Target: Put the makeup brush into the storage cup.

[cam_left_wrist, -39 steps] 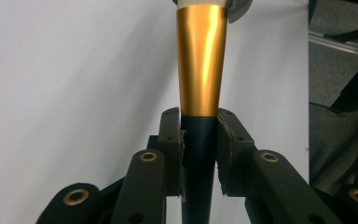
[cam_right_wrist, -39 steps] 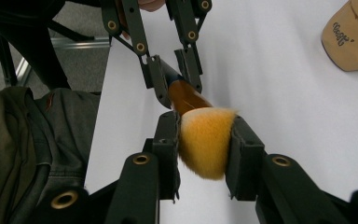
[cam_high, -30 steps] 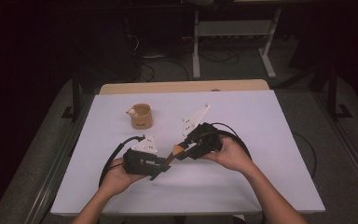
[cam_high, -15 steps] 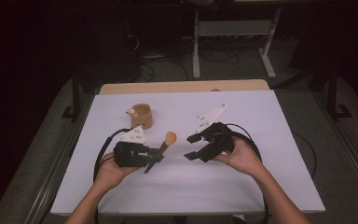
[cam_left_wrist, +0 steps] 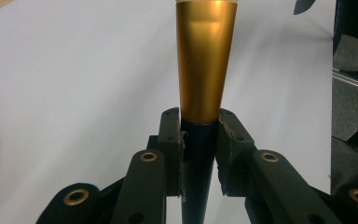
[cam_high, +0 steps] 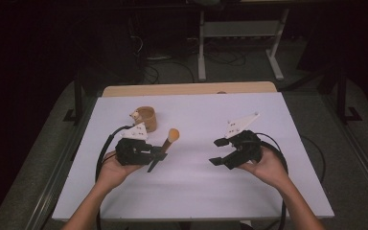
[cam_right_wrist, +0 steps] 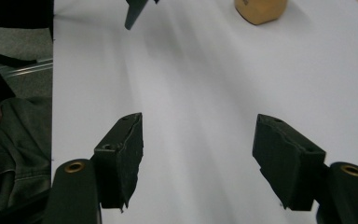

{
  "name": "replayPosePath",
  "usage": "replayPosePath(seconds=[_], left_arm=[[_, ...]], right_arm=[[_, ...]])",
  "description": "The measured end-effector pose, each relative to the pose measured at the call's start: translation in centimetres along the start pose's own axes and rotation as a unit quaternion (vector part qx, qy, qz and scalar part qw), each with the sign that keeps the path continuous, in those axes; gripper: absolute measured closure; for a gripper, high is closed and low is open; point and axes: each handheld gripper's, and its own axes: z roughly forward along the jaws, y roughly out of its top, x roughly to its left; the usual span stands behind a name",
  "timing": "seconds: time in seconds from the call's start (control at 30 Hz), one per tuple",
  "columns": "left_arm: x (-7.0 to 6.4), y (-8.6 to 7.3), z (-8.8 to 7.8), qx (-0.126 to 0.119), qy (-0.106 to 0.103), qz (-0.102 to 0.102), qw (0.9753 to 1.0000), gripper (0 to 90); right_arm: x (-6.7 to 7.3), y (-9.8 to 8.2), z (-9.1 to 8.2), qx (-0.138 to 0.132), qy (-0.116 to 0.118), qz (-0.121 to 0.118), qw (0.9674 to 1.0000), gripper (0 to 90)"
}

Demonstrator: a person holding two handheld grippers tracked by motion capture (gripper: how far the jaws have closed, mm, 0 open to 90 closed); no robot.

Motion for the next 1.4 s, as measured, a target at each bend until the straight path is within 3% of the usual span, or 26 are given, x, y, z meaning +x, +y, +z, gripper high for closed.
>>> replayPosePath(seconds=[0.43,0.7,0.83,1.4], left_arm=[[2.2,0.9,-1.5,-0.006,0.013,-0.02,0.9997,73.5],[4.0,1.6,-2.3,-0.017,0.018,-0.033,0.9992,73.5],[4.6,1.8,-2.2,-0.023,0.016,-0.042,0.9987,73.5],[6.5,3.5,-1.6,-0.019,0.008,-0.046,0.9987,73.4]], right_arm=[[-0.2,-3.5,-2.0,-0.014,-0.029,0.048,0.9983,27.5],[-0.1,-5.4,-2.8,-0.023,-0.046,0.063,0.9967,26.3],[0.0,-6.1,-3.2,-0.023,-0.054,0.07,0.9959,26.1],[0.2,-9.3,-4.4,-0.035,-0.083,0.099,0.991,24.8]])
